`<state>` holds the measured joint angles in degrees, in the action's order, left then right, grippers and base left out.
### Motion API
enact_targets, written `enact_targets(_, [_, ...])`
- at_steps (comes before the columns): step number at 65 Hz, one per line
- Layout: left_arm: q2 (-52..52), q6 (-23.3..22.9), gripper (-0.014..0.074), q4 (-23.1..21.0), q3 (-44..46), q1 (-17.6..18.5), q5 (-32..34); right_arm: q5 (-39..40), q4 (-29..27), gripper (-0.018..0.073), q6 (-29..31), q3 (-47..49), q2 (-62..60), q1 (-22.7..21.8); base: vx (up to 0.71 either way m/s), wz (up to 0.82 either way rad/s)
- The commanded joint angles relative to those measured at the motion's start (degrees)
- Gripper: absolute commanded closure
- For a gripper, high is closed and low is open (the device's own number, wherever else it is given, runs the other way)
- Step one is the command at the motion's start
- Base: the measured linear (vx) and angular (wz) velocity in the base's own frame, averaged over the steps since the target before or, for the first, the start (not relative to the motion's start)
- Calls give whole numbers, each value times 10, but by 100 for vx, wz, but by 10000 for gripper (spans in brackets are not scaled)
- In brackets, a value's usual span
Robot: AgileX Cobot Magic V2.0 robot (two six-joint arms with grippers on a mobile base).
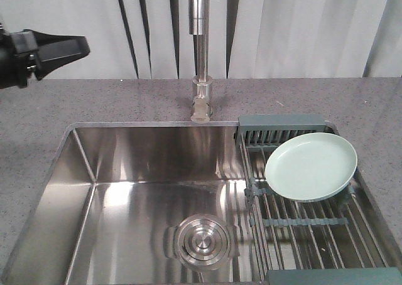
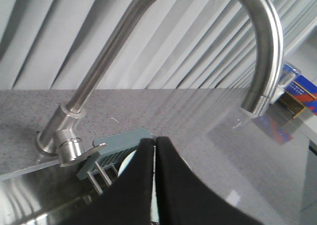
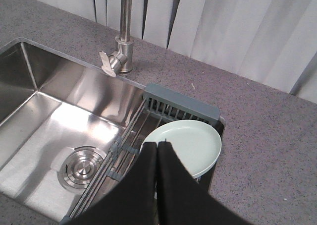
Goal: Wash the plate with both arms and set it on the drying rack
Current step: 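Move the left gripper back in toward the faucet lever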
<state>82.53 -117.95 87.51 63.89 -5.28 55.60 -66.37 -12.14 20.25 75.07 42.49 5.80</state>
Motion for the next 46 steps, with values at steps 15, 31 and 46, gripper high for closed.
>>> enact_targets(15, [131, -33, 603, -41, 104, 91, -1, 33, 16, 566, 5, 17, 3, -3, 0, 0])
enact_targets(31, [212, -33, 603, -42, 118, 145, -1, 33, 22, 566, 5, 17, 3, -3, 0, 0])
enact_targets(46, [252, -33, 603, -42, 138, 172, -15, 33, 28, 566, 5, 17, 3, -3, 0, 0])
